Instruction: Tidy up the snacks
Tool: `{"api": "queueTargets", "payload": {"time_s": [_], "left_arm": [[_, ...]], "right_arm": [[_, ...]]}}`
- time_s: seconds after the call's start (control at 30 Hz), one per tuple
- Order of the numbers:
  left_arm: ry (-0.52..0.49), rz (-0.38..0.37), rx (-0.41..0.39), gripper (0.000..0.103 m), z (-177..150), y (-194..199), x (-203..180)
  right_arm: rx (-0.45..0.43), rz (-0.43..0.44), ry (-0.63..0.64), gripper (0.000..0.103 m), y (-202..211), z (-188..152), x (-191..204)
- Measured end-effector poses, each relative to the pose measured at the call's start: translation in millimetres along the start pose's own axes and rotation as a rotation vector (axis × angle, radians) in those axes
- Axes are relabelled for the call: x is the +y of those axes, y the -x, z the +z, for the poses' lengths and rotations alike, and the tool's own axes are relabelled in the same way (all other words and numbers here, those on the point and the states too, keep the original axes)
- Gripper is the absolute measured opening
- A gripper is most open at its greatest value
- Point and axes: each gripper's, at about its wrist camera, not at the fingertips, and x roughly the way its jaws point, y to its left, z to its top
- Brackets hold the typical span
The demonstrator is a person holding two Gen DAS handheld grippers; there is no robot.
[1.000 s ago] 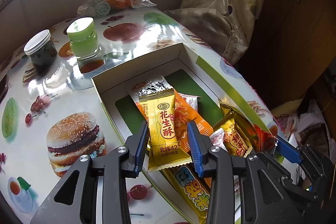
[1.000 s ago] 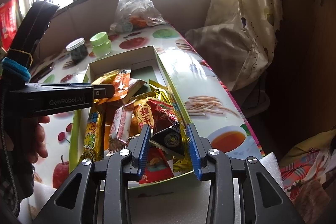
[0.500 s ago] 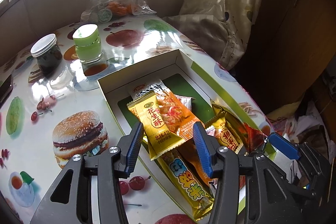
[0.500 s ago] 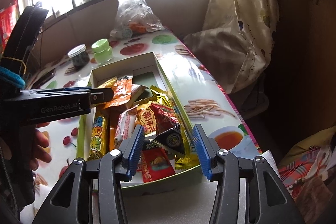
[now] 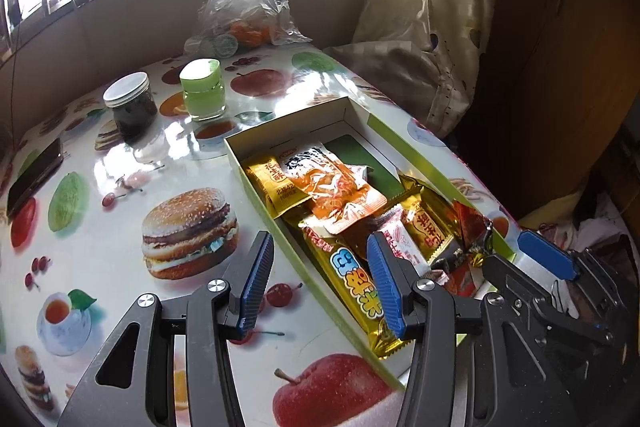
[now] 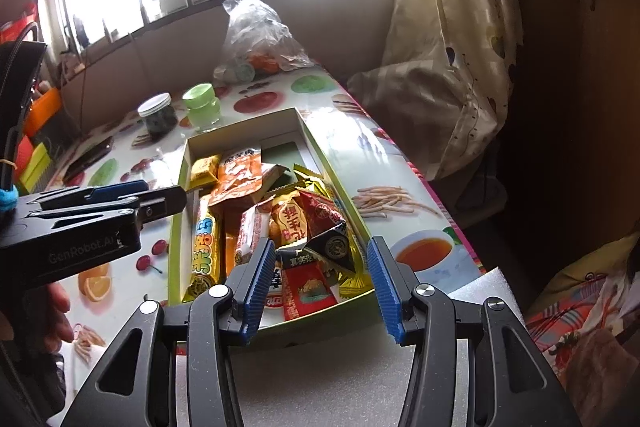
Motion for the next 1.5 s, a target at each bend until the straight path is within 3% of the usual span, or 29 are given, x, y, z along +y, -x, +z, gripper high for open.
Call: {"api": "queueTargets", "payload": {"time_s": [0.53, 0.87, 1.0, 1.5], "left_arm": [[0.007, 0.085, 0.020, 0.050, -72, 28, -4], [0.024, 0.071, 0.069, 0.050, -102, 25, -7], [0.039, 0.062, 0.101, 0.050, -111, 21, -6], [0.071, 0.078, 0.066, 0.056, -120, 23, -3]], "right_arm": [[0.049, -0.016, 0.007, 0.049, 23, -45, 10], [0.085, -0.046, -0.009, 0.051, 22, -67, 9], [0.104, -0.051, -0.007, 0.052, 19, -73, 11], [0.090, -0.118, 0.022, 0.054, 13, -83, 23]]}}
